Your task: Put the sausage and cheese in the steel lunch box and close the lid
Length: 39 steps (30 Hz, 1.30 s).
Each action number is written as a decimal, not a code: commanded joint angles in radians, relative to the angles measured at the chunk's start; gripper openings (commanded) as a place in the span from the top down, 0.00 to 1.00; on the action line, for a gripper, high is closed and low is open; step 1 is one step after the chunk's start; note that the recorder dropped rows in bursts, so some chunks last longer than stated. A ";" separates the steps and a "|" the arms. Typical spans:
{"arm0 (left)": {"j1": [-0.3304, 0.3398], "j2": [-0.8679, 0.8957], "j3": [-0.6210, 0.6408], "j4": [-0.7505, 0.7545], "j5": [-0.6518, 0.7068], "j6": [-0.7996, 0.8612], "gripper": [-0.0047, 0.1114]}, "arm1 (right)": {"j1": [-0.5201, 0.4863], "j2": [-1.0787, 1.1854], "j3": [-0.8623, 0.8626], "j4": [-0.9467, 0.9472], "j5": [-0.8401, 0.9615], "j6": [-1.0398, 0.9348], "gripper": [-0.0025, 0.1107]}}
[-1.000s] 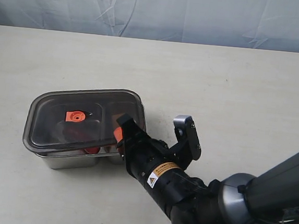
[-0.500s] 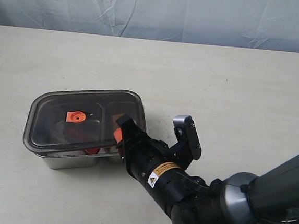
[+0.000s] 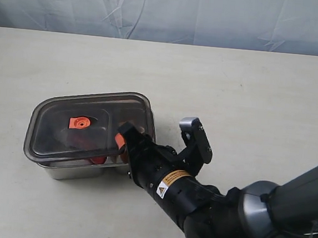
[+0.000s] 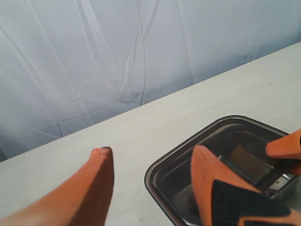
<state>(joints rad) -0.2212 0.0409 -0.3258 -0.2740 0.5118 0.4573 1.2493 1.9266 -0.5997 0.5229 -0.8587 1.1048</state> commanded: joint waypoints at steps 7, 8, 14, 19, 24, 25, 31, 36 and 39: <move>-0.009 -0.006 -0.005 -0.002 -0.014 -0.005 0.54 | -0.002 -0.030 0.017 -0.017 0.199 -0.055 0.59; -0.009 -0.006 -0.005 -0.002 -0.014 -0.005 0.54 | -0.002 -0.035 0.017 -0.017 0.199 -0.058 0.59; -0.009 -0.006 -0.005 -0.002 -0.014 -0.005 0.54 | -0.002 -0.068 0.017 -0.006 0.165 -0.062 0.59; -0.009 -0.006 -0.005 -0.002 -0.014 -0.005 0.54 | -0.002 -0.078 0.017 0.007 0.144 -0.090 0.59; -0.009 -0.006 -0.005 -0.002 -0.014 -0.005 0.54 | -0.002 -0.078 0.017 0.007 0.139 -0.092 0.59; -0.009 -0.006 -0.005 -0.002 -0.014 -0.005 0.54 | -0.002 -0.079 0.017 0.007 0.139 -0.092 0.59; -0.009 -0.006 -0.005 -0.002 -0.014 -0.005 0.54 | -0.002 -0.103 0.017 0.009 0.139 -0.092 0.59; -0.009 -0.006 -0.005 -0.002 -0.014 -0.005 0.54 | -0.002 -0.131 0.017 0.026 0.136 -0.131 0.59; -0.009 -0.006 -0.005 -0.002 -0.014 -0.005 0.54 | -0.002 -0.139 0.017 0.028 0.157 -0.138 0.59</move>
<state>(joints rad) -0.2212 0.0409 -0.3258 -0.2740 0.5118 0.4573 1.2493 1.8022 -0.5872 0.5434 -0.7167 0.9864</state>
